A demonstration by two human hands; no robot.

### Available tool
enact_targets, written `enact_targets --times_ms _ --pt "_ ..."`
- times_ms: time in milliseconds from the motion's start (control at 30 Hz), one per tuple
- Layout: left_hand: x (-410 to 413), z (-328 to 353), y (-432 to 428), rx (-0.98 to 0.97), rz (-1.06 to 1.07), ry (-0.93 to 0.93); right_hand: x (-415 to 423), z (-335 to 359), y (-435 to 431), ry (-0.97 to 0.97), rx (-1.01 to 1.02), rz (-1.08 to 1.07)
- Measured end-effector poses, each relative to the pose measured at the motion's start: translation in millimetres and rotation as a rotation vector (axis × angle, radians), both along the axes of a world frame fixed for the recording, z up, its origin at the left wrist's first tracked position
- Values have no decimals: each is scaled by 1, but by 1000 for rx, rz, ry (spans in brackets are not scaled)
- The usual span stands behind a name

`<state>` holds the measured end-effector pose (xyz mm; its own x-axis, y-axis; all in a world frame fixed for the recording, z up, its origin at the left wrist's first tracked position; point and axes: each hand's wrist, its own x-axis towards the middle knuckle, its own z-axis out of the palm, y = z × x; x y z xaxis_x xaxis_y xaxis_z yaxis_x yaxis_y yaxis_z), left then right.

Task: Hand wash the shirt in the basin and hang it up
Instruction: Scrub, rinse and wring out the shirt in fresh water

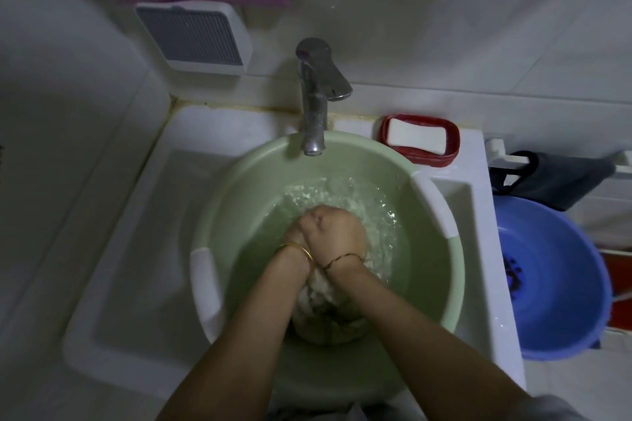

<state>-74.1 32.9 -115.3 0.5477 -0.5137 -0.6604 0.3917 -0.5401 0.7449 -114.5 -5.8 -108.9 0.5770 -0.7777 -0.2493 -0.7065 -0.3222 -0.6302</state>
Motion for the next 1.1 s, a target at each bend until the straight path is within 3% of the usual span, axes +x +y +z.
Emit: enact_targets --times_ms 100,167,233,333,367,433,500,567,633,700,767,833,967,1033,1100 --pt "-5 -4 -10 102 -161 -47 -15 -16 -36 192 -30 -85" --pt "-3 -4 -8 164 -388 -380 -28 -25 -52 432 -122 28" --pt "6 2 -1 171 -427 -586 -37 -35 -58 582 -275 162" --pt "29 -6 7 455 -533 -885 -31 -37 -53 326 -370 260" --pt "33 -11 10 534 -635 -877 -25 -39 -49 261 -304 284" --pt "34 -24 15 612 -850 -786 -14 -50 -37 361 -194 377" --pt "32 -28 21 644 -911 -778 -14 -64 -29 538 -236 532" --pt "35 -30 26 618 -871 -758 -19 -65 -35 578 -322 590" --pt "35 -35 28 523 -764 -542 -22 -59 -47 525 -309 414" --pt "36 -41 30 394 -636 -326 -22 -51 -58 386 -123 149" --pt "41 -40 33 292 -591 -225 -24 -38 -66 230 9 14" --pt "54 -38 37 231 -528 -189 -29 -23 -68 175 -49 5" --pt "74 -47 37 36 -123 -510 -30 -19 -56 280 -349 85" --pt "69 -47 37 46 -186 -882 -23 -34 -49 297 -366 130" --pt "61 -54 40 233 -423 -1224 -14 -51 -39 337 -265 226"
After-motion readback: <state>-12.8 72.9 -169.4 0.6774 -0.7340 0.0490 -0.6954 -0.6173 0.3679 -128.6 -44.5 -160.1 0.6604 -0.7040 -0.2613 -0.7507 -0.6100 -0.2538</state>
